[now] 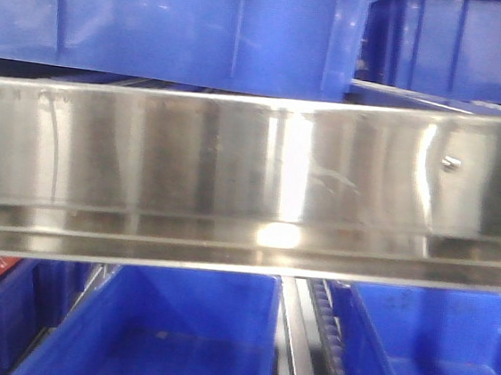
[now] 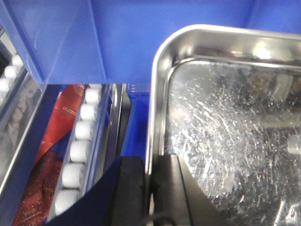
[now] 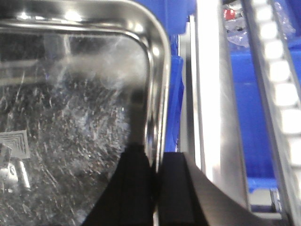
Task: Stack silver trays without gaps
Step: 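Drive the base away from the shelf holding the tray in both grippers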
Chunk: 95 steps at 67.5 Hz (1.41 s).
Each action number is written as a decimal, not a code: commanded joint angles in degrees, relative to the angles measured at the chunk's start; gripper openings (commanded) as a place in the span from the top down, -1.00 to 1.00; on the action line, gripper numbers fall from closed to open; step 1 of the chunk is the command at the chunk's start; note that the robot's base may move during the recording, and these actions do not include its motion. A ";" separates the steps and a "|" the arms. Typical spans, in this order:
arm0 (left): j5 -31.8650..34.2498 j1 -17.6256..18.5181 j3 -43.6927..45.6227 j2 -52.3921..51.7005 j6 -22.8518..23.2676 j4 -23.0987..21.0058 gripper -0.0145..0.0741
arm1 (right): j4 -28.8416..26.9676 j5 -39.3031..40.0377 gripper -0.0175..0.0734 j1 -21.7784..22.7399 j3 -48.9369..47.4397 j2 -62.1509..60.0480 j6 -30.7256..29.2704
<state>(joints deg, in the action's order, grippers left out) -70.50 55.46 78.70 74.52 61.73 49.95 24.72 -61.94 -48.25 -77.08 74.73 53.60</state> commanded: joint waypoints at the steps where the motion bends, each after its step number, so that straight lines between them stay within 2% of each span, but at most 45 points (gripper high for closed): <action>1: 1.44 0.56 0.18 -0.24 0.03 2.06 0.69 | -0.08 2.46 0.67 -0.54 -0.43 -0.54 -0.63; 95: 1.44 0.56 0.18 -0.24 0.03 2.06 0.69 | -0.08 2.46 0.67 -0.54 -0.43 -0.54 -0.63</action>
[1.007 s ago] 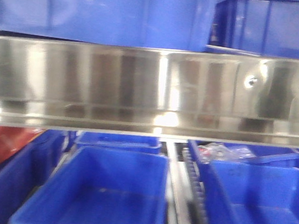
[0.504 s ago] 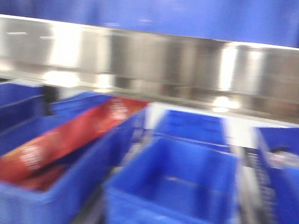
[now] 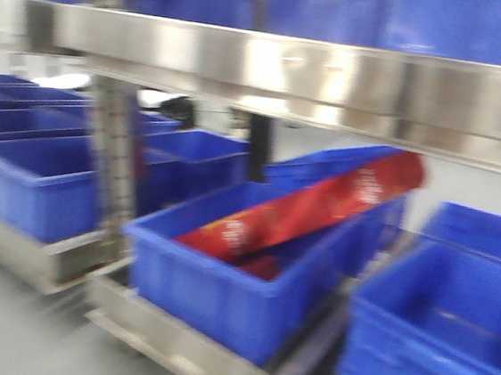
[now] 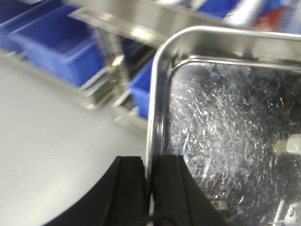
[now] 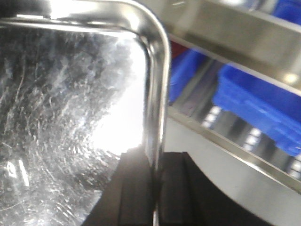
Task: Stack silver trays without gaps
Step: 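Drive the base away from the shelf holding the tray in both grippers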
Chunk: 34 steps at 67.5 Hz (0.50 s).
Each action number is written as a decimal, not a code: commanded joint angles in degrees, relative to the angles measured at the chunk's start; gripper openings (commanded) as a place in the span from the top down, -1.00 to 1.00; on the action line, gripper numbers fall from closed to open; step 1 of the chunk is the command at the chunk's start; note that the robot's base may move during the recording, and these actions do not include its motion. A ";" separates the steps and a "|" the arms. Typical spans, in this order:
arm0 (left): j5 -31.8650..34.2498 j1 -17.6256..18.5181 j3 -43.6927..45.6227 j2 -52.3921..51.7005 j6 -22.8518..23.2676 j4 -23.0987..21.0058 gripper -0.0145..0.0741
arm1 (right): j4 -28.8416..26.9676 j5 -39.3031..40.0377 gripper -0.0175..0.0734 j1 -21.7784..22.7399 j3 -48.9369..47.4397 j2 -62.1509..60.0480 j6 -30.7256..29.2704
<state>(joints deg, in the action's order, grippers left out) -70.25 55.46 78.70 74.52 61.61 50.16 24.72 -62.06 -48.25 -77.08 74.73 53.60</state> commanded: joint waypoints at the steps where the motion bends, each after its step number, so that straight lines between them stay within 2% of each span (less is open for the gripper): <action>1: 1.20 0.56 0.18 -0.24 0.15 1.85 0.69 | -0.08 2.58 0.67 -0.54 -0.43 -0.54 -0.63; 34: 1.20 0.56 0.18 -0.24 0.15 1.85 0.69 | -0.08 2.58 0.67 -0.54 -0.43 -0.54 -0.63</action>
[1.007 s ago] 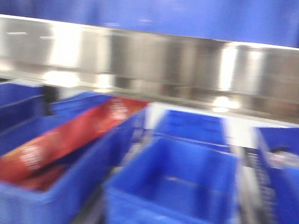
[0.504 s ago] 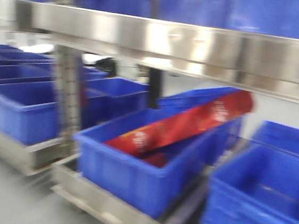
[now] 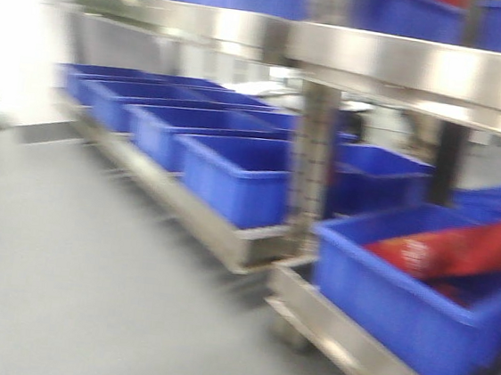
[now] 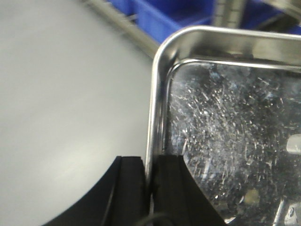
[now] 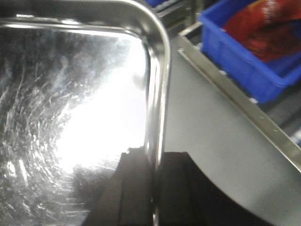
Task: Stack silver trays without gaps
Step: 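Drive the base away from the shelf holding the tray in both grippers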
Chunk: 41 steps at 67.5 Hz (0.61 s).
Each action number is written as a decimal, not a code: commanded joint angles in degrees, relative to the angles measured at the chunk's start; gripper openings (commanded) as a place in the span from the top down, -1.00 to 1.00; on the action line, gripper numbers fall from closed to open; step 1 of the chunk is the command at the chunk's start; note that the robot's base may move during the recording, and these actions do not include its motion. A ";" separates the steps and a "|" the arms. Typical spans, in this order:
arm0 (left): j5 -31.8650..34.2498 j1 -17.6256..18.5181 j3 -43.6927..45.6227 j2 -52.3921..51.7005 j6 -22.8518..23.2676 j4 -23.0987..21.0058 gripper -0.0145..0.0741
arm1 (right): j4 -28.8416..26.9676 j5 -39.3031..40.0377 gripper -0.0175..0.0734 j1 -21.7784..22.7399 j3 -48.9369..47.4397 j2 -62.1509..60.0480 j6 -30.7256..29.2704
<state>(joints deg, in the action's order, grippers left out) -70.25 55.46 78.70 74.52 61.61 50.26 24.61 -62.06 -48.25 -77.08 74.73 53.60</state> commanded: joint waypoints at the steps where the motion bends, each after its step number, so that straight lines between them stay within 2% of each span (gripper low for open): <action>1: 1.20 0.56 0.18 -0.24 0.15 1.75 0.69 | 0.03 2.58 0.67 -0.54 -0.43 -0.54 -0.63; 41: 1.20 0.56 0.18 -0.24 0.15 1.75 0.69 | 0.03 2.58 0.67 -0.54 -0.43 -0.54 -0.63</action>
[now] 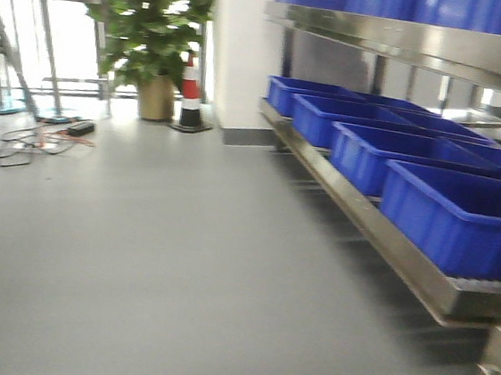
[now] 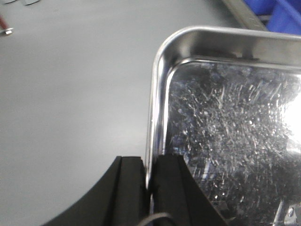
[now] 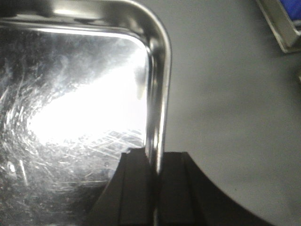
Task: Stack silver trays without gaps
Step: 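Drive the base away from the shelf holding the tray in both grippers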
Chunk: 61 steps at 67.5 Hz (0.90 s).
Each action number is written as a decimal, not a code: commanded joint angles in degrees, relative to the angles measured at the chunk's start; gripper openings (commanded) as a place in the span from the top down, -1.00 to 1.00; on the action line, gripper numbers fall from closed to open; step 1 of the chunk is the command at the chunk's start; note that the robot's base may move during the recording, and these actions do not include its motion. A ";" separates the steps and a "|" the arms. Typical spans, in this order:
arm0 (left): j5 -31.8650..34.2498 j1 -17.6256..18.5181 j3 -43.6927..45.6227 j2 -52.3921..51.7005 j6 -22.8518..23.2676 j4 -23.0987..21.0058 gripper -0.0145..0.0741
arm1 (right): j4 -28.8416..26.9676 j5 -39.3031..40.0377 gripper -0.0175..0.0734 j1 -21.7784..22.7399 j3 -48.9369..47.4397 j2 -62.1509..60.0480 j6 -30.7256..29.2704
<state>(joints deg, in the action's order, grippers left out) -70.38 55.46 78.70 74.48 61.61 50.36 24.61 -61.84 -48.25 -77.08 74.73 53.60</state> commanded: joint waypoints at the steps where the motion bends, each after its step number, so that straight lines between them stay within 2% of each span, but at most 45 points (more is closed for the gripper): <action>1: 1.32 0.56 0.18 -0.20 0.15 1.64 0.69 | 0.03 2.36 0.67 -0.54 -0.43 -0.54 -0.63; 61: 1.32 0.56 0.18 -0.20 0.15 1.64 0.69 | 0.03 2.36 0.67 -0.54 -0.43 -0.54 -0.63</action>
<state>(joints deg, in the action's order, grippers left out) -70.49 55.46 78.70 74.48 61.61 50.36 24.61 -61.69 -48.25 -77.08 74.73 53.60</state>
